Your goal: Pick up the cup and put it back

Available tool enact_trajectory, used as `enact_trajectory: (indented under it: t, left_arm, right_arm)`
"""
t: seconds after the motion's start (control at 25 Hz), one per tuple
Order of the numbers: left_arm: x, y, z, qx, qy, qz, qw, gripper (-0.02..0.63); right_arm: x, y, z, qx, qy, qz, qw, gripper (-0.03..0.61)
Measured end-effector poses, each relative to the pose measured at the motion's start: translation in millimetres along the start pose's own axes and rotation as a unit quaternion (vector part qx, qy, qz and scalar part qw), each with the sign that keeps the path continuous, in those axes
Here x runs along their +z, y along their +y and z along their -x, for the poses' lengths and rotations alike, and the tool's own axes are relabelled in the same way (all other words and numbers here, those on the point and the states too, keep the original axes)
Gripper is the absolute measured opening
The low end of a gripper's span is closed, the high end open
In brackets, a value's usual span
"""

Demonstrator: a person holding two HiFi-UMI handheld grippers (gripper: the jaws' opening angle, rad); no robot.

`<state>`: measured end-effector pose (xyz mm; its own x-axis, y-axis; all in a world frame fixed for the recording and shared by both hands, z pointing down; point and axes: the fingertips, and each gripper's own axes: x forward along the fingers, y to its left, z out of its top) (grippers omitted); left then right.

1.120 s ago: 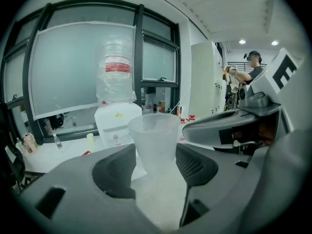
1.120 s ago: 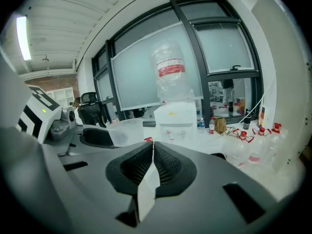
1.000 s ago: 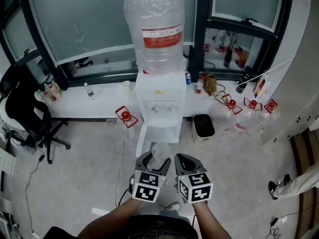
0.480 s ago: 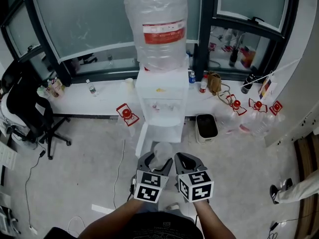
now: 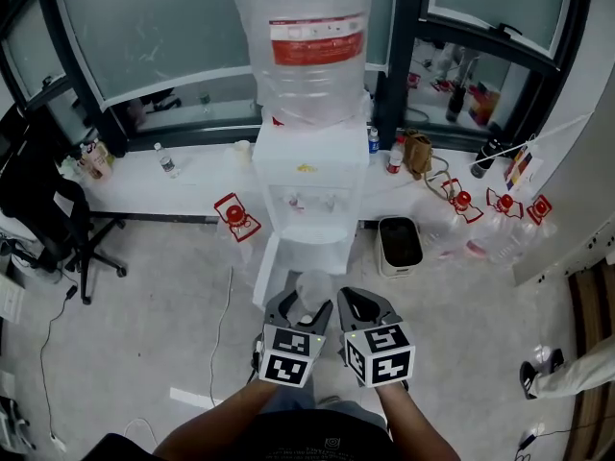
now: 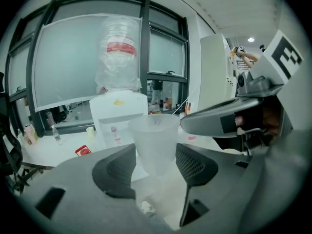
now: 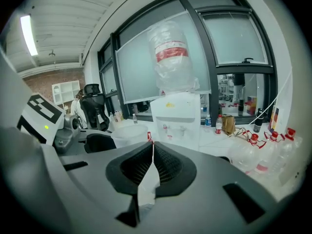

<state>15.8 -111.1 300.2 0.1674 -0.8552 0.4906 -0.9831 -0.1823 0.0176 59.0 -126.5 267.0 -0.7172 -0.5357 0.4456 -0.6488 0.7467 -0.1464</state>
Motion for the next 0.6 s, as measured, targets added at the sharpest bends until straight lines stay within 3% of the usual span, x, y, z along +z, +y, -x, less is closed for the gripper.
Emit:
enact_trajectory:
  t: [0.6]
  left_arm:
    - [-72.5,66.2,-138.6,0.002,0.003,0.008,1.0000,0.256]
  right_arm:
    - [-56.9,-63.2,-148.3,0.015,0.024,-0.008,1.000,0.023]
